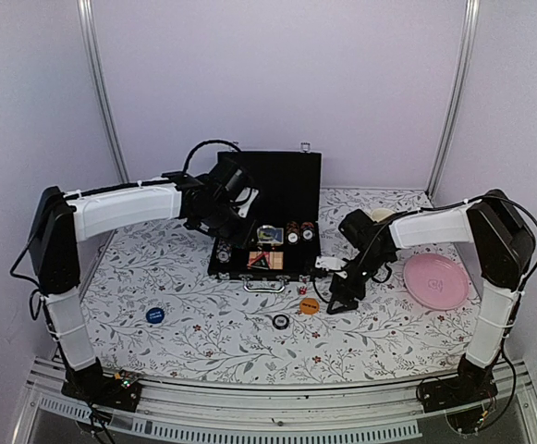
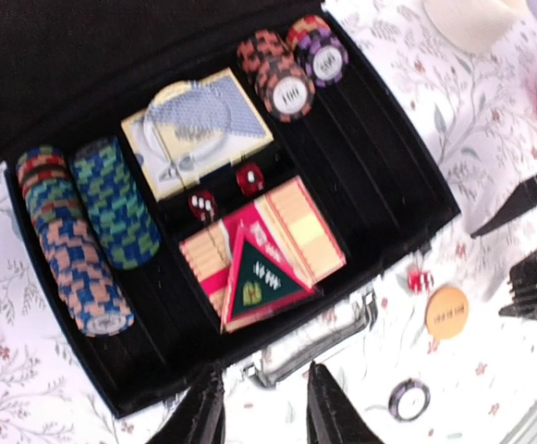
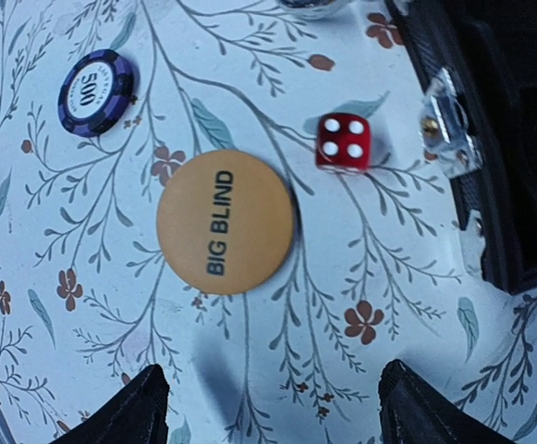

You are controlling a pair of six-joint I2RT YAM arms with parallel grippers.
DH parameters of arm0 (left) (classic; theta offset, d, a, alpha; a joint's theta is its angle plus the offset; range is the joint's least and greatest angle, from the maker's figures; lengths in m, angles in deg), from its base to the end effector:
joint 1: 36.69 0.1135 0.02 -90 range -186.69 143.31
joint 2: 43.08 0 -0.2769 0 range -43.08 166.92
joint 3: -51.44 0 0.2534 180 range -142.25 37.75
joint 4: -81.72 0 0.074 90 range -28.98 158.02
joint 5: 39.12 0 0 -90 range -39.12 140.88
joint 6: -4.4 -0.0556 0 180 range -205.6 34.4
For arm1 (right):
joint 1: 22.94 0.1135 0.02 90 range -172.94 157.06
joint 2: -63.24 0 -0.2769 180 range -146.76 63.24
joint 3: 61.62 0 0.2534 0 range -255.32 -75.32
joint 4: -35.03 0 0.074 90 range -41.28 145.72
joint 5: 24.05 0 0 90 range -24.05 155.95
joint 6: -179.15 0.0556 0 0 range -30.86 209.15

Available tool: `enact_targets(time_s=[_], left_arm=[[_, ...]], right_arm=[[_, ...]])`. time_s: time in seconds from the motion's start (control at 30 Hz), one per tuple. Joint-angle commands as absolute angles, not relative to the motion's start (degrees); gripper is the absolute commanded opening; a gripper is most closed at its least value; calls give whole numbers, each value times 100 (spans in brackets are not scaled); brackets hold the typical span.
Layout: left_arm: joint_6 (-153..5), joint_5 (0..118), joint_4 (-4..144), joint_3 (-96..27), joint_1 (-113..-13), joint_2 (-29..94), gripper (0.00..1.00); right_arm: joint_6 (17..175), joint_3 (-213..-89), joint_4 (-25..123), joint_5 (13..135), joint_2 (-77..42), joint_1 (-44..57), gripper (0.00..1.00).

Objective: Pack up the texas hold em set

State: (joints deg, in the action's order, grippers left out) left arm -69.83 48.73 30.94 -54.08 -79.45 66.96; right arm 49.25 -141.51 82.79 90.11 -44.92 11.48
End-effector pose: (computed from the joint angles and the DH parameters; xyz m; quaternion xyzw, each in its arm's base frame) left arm 0.3254 -0.2980 0.2471 0.2173 0.9293 -0.1301 0.2689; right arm 0.2838 0.2220 0.1355 -0.6066 0.7581 0.2018 0.1287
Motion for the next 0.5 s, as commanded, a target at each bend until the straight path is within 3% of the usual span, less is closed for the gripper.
enact_targets(time_s=[0.0,0.13,0.27,0.33,0.47], left_arm=[[-7316,4922,3247,-4767,-7958,5958,33],[-7671,4888,3138,-4654,-7759,5591,42],[-7916,4872,3671,-4514,-7514,5228,80],[-8009,5006,4034,-4456,-7410,5143,94],[-8323,5242,4357,-4683,-7290,5385,89]], right_arm=[[4892,-14410,8392,9213,-4313,1498,73],[4860,-14816,8392,9043,-4561,1644,65],[4887,-15237,8427,8874,-4918,1680,57],[4881,-15465,8441,8817,-5091,1684,54],[4842,-15875,8590,8688,-5487,1706,50]])
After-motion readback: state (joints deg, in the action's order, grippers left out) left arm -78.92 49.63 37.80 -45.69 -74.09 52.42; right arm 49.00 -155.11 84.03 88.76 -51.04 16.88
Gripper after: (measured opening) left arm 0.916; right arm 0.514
